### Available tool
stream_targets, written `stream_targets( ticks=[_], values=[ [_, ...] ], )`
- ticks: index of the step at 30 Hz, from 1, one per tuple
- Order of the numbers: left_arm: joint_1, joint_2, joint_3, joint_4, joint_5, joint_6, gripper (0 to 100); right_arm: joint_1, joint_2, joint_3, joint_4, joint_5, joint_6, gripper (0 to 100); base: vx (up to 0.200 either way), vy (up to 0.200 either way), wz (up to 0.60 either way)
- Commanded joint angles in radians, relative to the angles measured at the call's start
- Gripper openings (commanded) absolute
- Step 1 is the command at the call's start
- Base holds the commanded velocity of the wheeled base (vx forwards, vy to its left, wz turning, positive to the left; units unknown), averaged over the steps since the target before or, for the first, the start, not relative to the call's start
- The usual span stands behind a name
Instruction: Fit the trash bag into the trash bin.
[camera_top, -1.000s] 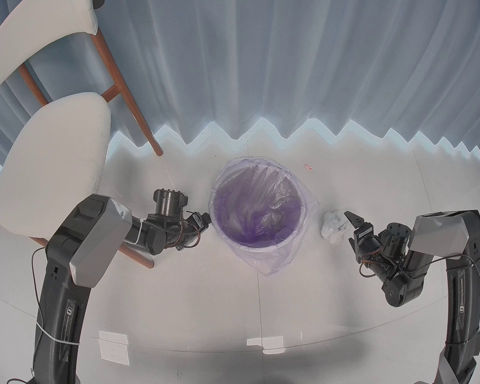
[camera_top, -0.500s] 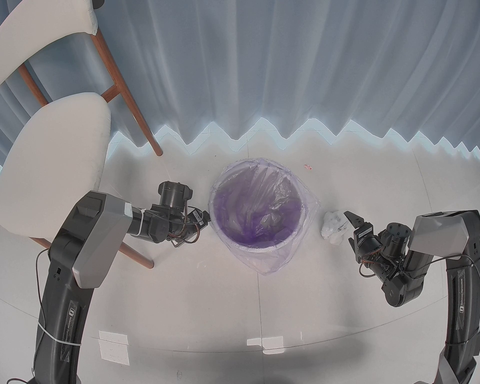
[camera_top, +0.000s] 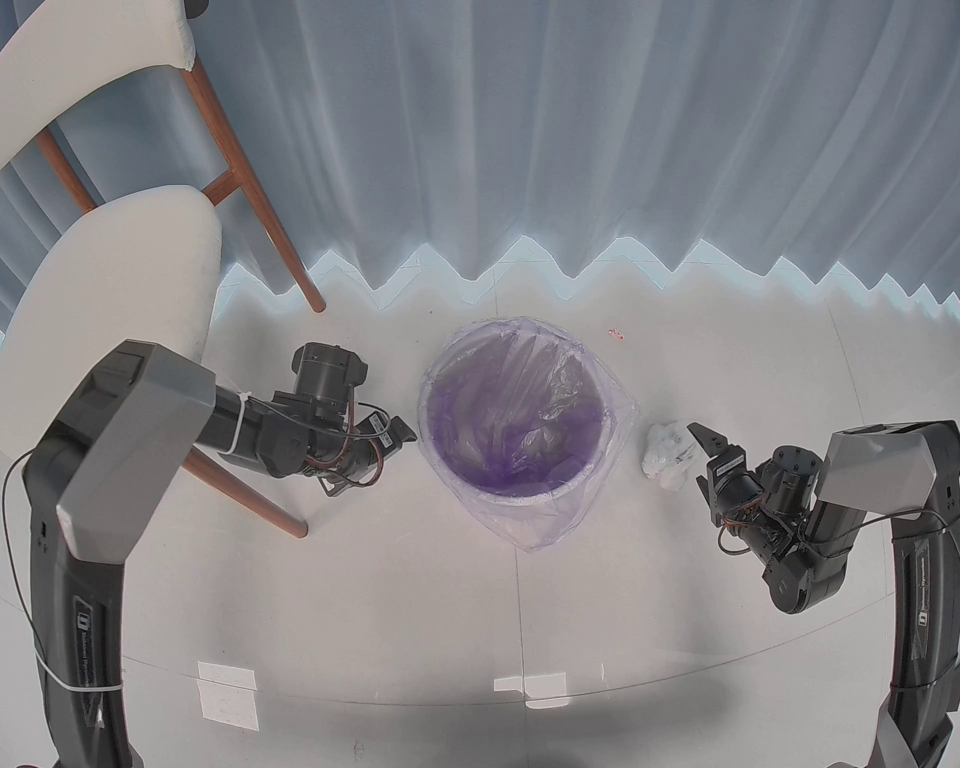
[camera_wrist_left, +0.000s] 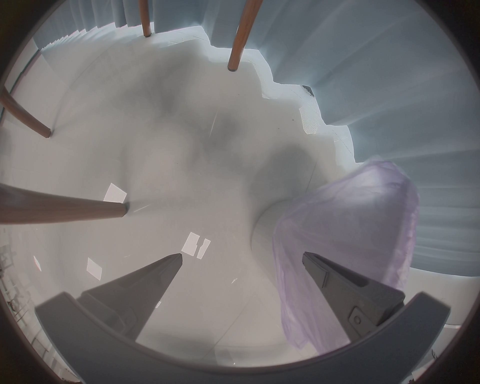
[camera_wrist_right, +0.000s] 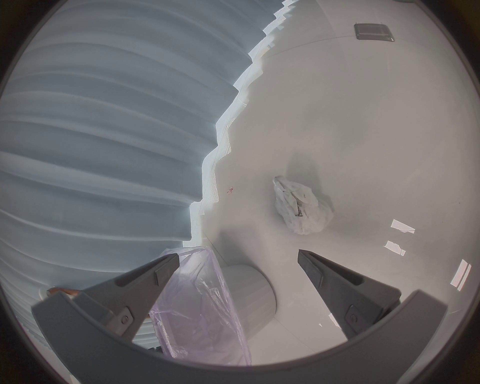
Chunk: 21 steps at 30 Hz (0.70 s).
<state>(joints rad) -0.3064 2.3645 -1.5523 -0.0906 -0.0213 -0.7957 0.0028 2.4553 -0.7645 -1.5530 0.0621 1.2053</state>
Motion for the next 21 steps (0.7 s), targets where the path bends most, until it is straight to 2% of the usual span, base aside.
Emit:
stream_targets(
  ticks=[1,6,12,16,18,21],
  values=[
    [0.0,-0.225,0.213,-0.034,-0.008,0.007,100,-0.004,-0.013,0.001,-0.018,-0.001,0.017,100,0.0,0.0,0.0],
    [0.003,-0.458,0.456,-0.198,-0.083,0.01,100,-0.01,-0.062,-0.001,-0.018,-0.001,0.092,100,0.0,0.0,0.0],
    [-0.046,-0.818,0.716,-0.385,-0.108,0.027,100,-0.009,-0.133,-0.004,-0.018,-0.004,0.123,100,0.0,0.0,0.0],
    [-0.082,-0.993,0.804,-0.485,-0.161,0.021,100,-0.009,-0.205,-0.019,-0.018,-0.004,0.212,100,0.0,0.0,0.0],
    [-0.089,-1.042,0.802,-0.523,-0.204,0.041,100,-0.009,-0.245,-0.027,-0.018,-0.004,0.255,100,0.0,0.0,0.0],
    [-0.08,-1.079,0.772,-0.571,-0.223,0.044,100,-0.01,-0.276,-0.056,-0.018,-0.004,0.273,100,0.0,0.0,0.0]
  ],
)
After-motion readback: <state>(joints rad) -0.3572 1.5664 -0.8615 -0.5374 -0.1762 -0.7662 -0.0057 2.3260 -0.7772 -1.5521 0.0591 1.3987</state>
